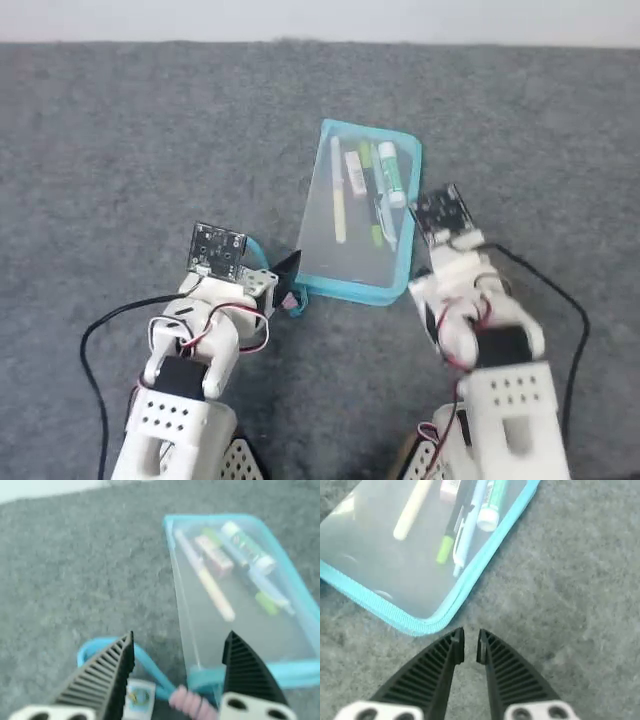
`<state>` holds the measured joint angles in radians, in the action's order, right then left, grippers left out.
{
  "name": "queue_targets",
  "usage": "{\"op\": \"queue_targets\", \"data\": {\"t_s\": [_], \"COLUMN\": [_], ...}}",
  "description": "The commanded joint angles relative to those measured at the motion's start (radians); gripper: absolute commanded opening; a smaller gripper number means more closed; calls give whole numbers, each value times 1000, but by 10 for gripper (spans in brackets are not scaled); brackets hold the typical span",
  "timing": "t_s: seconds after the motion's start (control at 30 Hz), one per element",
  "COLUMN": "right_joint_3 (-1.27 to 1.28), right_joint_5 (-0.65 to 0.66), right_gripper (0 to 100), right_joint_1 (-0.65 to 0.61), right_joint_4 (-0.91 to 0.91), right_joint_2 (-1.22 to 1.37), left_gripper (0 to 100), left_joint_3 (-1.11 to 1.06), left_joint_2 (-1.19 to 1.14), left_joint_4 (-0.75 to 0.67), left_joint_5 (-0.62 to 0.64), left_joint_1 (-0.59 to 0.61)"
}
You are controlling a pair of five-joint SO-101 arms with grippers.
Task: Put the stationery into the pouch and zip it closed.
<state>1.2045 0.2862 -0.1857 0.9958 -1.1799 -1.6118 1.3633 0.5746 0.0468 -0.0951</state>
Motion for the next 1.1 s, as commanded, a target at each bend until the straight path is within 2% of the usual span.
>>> {"op": "queue_targets", "data": {"t_s": [0.0, 0.17, 0.3, 0.47, 0.6, 0.77, 0.9, 1.07], "right_joint_3": [103, 249, 322, 394, 440, 479, 479, 479], "right_joint_5": [-17, -12, 83, 97, 97, 97, 91, 95], "right_gripper": [37, 41, 40, 40, 38, 38, 37, 37], "right_joint_1": [-1, -1, -1, 1, 1, 4, 91, 248], "right_joint_4": [8, 53, 131, 162, 166, 173, 174, 186], "right_joint_2": [-194, -421, -575, -638, -634, -634, -628, -628], "left_gripper": [276, 275, 230, 235, 236, 236, 236, 236], "left_joint_3": [-4, -8, -1, -84, -79, -79, -79, -79], "left_joint_2": [17, 17, 61, 218, 325, 374, 379, 381], "left_joint_4": [-35, -35, -114, -114, 60, 351, 496, 594], "left_joint_5": [-8, -8, 17, 107, 101, 100, 98, 101], "left_joint_1": [-8, 17, 175, 325, 356, 358, 362, 362]}}
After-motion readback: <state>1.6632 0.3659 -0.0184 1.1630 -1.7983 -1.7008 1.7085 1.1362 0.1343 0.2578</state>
